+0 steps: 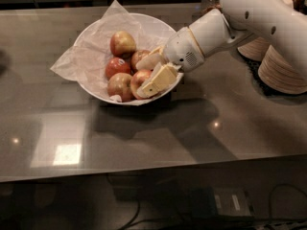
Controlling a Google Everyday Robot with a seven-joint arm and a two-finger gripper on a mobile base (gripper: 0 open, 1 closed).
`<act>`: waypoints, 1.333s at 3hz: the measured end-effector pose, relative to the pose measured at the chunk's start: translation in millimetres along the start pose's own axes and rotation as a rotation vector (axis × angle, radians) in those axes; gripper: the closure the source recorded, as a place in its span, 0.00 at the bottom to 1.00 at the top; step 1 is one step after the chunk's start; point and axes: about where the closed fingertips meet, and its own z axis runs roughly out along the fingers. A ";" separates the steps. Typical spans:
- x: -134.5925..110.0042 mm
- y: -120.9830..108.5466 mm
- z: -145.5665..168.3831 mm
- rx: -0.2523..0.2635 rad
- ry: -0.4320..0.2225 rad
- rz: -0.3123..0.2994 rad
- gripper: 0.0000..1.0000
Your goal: Pick apple from white bowl
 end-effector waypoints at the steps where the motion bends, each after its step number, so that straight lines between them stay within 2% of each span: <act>1: 2.4 -2.1 0.3 -0.001 0.001 0.012 0.38; 4: -0.3 -1.7 -2.0 0.000 0.002 0.021 1.00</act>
Offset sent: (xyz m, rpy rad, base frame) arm 0.0061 -0.0138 -0.0187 -0.0065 0.0403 -0.0355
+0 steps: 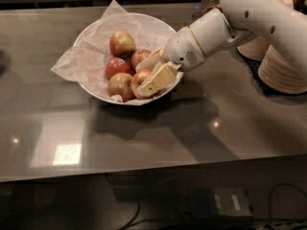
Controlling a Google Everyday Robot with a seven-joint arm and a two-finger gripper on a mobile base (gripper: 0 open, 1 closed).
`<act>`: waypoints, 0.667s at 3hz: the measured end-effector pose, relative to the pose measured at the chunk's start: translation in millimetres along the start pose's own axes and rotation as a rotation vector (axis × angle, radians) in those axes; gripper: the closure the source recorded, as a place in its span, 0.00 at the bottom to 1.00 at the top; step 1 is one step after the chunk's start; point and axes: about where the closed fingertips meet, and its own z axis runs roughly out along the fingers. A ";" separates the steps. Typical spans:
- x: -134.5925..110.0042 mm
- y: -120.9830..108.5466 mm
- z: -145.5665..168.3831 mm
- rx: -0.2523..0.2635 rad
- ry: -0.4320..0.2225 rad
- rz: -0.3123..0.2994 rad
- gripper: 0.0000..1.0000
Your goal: Pick apple from white bowl
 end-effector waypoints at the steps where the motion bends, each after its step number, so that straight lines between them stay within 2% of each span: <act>1: -8.7 0.6 0.4 -0.010 -0.003 -0.013 1.00; 2: -33.3 -0.7 -8.2 -0.016 -0.004 -0.064 1.00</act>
Offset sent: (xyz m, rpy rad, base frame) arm 0.0085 0.0171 0.0688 0.0150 -0.1013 0.0861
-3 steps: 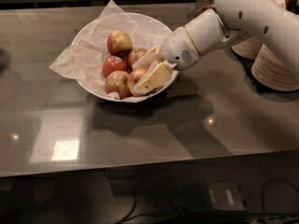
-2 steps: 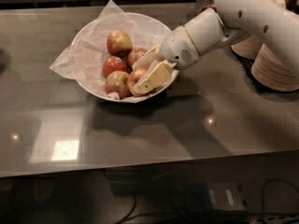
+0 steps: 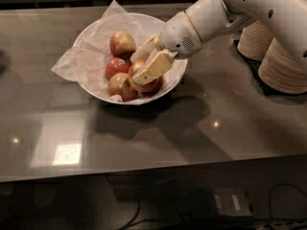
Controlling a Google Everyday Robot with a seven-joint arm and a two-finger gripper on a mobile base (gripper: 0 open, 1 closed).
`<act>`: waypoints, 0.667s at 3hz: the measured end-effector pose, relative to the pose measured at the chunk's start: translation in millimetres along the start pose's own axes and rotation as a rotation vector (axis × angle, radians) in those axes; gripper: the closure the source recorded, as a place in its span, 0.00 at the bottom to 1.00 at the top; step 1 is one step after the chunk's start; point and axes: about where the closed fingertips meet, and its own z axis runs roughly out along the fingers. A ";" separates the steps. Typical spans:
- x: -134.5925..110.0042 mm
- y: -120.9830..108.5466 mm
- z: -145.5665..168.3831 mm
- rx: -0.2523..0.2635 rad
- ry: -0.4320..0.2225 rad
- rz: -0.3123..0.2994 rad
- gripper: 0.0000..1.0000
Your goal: Pick apple from white bowl
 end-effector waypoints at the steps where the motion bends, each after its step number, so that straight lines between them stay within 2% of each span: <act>1: -24.4 -3.4 -12.2 0.009 0.007 -0.056 1.00; 2: -42.1 -7.4 -34.5 0.048 0.022 -0.116 1.00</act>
Offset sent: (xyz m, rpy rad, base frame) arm 0.0133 -0.0190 0.0835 -0.0348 -0.2047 0.0253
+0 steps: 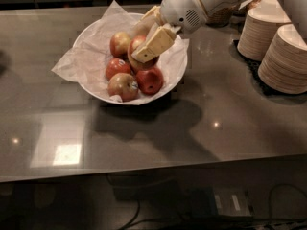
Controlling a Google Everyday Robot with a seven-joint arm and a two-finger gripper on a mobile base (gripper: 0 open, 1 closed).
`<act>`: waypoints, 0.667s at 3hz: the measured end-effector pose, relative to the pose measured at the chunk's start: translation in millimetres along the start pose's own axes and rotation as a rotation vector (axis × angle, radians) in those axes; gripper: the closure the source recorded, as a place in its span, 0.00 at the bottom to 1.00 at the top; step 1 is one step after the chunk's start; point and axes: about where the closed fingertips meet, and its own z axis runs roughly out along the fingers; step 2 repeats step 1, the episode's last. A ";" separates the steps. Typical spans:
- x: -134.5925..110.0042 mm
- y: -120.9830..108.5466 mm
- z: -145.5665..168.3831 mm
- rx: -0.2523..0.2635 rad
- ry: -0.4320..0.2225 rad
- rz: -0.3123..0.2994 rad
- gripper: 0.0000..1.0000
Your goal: Pick apple from white bowl
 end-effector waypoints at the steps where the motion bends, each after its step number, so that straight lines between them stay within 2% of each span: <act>1: 0.0 0.0 0.0 0.000 0.000 0.000 1.00; 2: 0.0 0.0 0.0 0.000 0.000 0.000 1.00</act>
Offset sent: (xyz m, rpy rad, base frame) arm 0.0000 0.0000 0.0000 0.0000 0.0000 0.0000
